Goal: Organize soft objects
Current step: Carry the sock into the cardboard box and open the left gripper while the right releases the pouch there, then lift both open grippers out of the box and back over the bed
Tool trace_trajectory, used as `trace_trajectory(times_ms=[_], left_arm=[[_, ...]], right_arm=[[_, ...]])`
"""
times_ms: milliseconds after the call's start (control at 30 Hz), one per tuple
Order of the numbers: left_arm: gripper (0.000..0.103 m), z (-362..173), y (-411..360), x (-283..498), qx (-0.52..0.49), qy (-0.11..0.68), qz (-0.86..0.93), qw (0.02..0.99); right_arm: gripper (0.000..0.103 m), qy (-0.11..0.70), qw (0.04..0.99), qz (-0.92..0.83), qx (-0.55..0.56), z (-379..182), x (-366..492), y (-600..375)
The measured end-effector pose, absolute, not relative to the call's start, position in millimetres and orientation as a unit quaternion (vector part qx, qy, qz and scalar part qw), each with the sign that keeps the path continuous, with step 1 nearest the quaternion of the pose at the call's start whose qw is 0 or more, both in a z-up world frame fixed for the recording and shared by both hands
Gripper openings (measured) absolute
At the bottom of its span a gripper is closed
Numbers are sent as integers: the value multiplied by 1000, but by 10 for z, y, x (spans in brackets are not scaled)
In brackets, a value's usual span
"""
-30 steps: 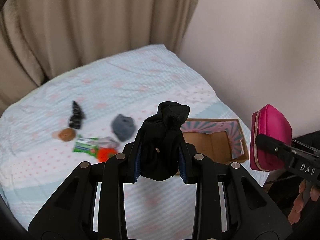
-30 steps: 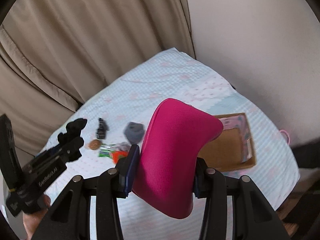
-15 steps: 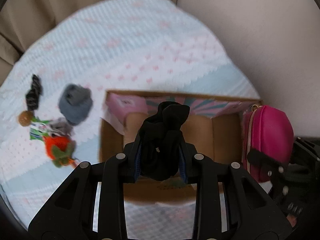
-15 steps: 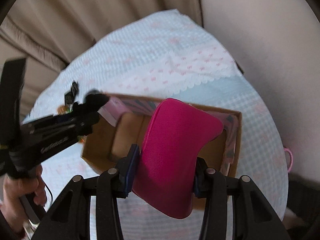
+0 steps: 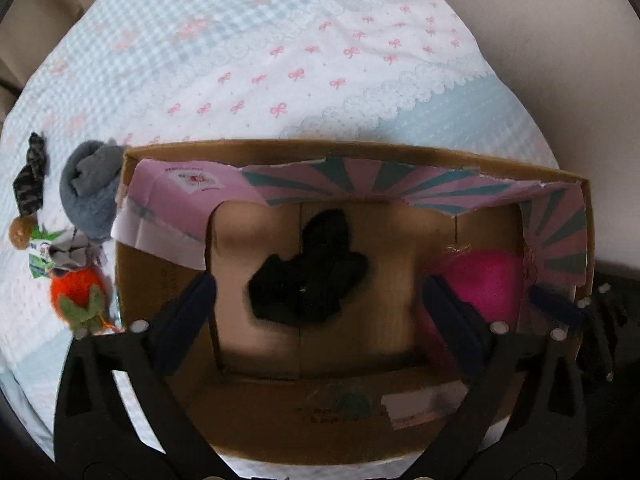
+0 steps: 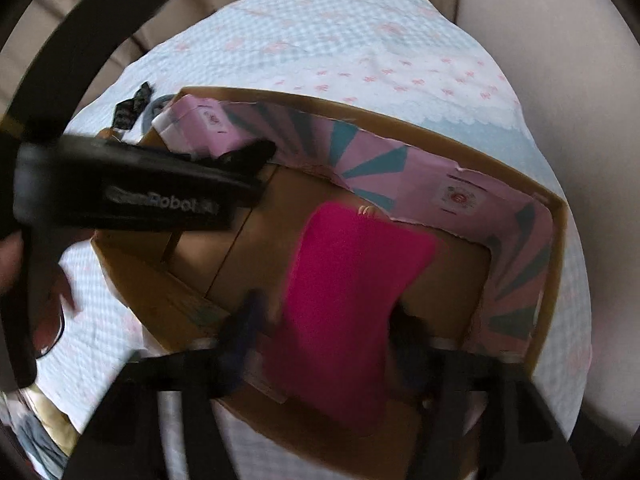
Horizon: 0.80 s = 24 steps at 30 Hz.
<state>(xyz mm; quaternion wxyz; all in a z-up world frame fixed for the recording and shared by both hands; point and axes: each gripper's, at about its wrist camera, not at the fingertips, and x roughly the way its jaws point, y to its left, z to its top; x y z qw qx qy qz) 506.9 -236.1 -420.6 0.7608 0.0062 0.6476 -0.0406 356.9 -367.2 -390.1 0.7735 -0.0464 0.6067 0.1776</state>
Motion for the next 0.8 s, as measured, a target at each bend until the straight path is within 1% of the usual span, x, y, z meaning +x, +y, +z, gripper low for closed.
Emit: trace_trajectory(times_ms=[33,233,433,633,800], left_arm=[[103,-4220,-2364,5072,7,650,-41,759],[103,-4187,-2348,5038,8,653,-47,756],[103,-4001,-2340,4978,2,640,-48,767],[103,-3654,-2338,4866,-2,617,-54,785],[103,-3254,-2300,4695,-12,592,-61,803]], right_arm=[[103,599,777,185,-46,-3898,3545,-3670],[103,594,781,188,-43,-3900,3473,-3678],[103,585,791,177,-36,-3761,3436,-3705],[103,570,804,163,-38,-3487,3348,-3701],[103,558,814,156,-39,-3173,3238,-3675]])
